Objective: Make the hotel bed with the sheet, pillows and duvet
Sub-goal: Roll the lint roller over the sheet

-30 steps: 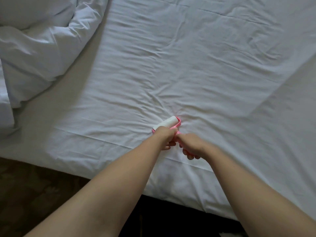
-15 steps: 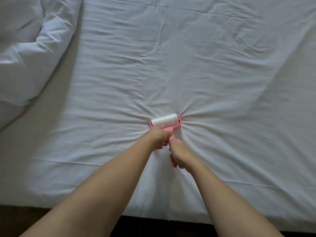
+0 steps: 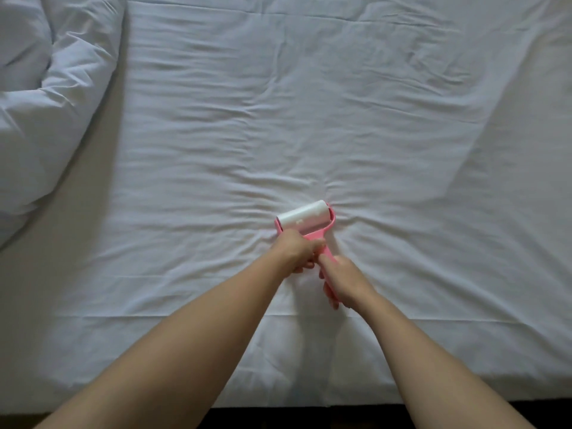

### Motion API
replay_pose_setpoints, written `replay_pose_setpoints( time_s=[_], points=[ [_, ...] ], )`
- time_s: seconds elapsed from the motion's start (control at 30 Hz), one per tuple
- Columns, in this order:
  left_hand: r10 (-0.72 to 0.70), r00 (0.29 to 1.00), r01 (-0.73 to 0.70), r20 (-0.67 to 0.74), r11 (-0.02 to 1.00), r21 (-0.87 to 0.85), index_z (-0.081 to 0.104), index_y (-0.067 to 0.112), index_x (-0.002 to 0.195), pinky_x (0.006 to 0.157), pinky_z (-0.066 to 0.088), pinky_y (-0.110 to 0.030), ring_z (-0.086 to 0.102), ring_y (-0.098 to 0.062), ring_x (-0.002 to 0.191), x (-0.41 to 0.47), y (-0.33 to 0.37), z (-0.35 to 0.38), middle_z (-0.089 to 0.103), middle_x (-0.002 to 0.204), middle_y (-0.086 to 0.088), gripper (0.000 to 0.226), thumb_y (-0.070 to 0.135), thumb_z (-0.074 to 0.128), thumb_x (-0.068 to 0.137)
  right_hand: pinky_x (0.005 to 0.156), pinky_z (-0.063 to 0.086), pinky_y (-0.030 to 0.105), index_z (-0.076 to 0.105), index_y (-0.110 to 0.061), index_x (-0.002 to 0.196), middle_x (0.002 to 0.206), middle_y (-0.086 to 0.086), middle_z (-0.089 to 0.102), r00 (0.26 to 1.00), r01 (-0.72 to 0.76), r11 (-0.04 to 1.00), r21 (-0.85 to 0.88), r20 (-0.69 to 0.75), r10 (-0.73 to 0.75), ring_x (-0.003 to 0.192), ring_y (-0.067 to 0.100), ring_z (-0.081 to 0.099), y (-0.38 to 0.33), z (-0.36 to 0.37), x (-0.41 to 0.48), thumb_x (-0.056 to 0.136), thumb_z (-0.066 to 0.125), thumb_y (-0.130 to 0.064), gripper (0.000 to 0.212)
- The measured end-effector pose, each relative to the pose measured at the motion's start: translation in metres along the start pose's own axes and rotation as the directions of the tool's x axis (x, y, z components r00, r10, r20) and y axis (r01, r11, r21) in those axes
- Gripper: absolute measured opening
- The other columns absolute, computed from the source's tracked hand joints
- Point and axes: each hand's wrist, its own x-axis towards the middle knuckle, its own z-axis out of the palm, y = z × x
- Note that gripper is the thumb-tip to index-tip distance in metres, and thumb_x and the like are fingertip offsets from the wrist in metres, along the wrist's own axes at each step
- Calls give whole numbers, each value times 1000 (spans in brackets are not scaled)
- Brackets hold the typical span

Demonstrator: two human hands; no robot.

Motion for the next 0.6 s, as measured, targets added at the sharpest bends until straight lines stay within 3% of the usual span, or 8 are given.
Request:
replay_pose_setpoints(
  time_s=[0.1, 0.23, 0.37, 0.5, 0.6],
  points=[
    [116, 993, -117, -9, 993, -24, 65, 11, 68, 56, 46, -26, 59, -13, 55, -5, 0, 4, 62, 61, -2, 28, 30, 62, 89, 58, 50, 42, 55, -20, 77, 52, 1, 58, 976, 91, 996, -5, -198, -91, 46, 22, 54, 5, 0, -9, 83, 33, -62, 48],
    [239, 971, -238, -7, 969, 59, 67, 17, 60, 69, 54, -36, 63, -19, 64, -3, 15, 1, 65, 60, -1, 35, 37, 60, 88, 51, 44, 37, 56, -25, 73, 55, 1, 56, 935, 169, 975, 141, -337, -113, 50, 22, 53, -2, 7, -10, 91, 31, -61, 48],
    [130, 988, -142, 84, 979, 146, 65, 12, 69, 63, 50, -30, 63, -18, 65, 5, 7, 1, 64, 65, -4, 32, 32, 55, 92, 58, 45, 34, 53, -31, 68, 56, -3, 56, 958, 70, 994, 88, -282, -42, 54, 23, 56, 6, 20, -3, 76, 15, -76, 59],
    [109, 992, -116, 59, 985, 125, 62, 12, 68, 61, 49, -27, 64, -19, 70, 16, 5, 1, 63, 66, -5, 36, 31, 50, 96, 51, 45, 31, 57, -32, 75, 48, -3, 55, 982, 32, 997, 68, -189, -19, 43, 23, 57, 1, 17, 11, 83, 12, -75, 63],
    [97, 995, -99, 24, 990, 104, 68, 5, 82, 60, 48, -27, 64, -20, 71, 26, 24, -8, 66, 72, -8, 34, 31, 50, 96, 47, 43, 28, 59, -27, 82, 46, 0, 54, 988, 26, 998, 55, -152, -18, 40, 22, 55, -17, 6, 28, 89, 14, -68, 61]
  ],
)
